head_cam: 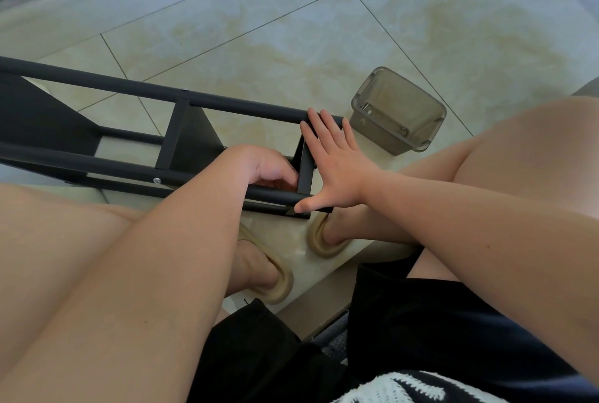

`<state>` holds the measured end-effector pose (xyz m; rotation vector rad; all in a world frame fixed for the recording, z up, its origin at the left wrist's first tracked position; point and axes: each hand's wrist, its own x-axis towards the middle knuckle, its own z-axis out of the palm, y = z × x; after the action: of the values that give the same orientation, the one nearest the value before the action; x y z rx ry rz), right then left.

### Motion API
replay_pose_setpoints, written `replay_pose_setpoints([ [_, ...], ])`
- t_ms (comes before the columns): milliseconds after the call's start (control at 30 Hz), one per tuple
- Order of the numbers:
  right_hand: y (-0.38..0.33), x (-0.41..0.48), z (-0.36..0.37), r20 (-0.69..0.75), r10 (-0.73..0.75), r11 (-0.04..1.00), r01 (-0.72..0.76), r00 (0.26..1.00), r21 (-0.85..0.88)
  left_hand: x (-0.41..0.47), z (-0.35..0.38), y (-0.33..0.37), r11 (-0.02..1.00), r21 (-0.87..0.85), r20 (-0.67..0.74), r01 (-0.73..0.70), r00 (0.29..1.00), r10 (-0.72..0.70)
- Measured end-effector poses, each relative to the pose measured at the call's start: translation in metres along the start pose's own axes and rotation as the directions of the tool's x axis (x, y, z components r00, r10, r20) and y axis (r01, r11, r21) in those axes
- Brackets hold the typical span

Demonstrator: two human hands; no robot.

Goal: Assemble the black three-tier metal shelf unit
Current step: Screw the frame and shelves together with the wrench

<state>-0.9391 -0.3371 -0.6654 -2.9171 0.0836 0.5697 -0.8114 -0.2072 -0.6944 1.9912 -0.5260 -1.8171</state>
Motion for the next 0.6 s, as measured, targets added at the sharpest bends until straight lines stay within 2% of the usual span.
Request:
replay_pose_setpoints([
  [233,-0.0011,-0.0024,-0.0029,-0.002,-0.004,1.0,0.004,1.0,0.0,-0.0059,0.0006,0.0032,0.993,-0.113,0.038,-0.012,0.999,0.016],
  [433,-0.0014,-0.0022,-0.0025,-0.003,-0.001,1.0,0.001,1.0,-0.008,-0.0039,0.0012,0.0006,0.999,0.023,-0.004,0.026,1.0,-0.026],
  [600,-0.0014,-0.002,-0.0025,-0.001,-0.001,1.0,0.001,1.0,-0.008,-0.0035,0.0014,0.0023,1.0,0.019,0.018,0.01,1.0,-0.011],
])
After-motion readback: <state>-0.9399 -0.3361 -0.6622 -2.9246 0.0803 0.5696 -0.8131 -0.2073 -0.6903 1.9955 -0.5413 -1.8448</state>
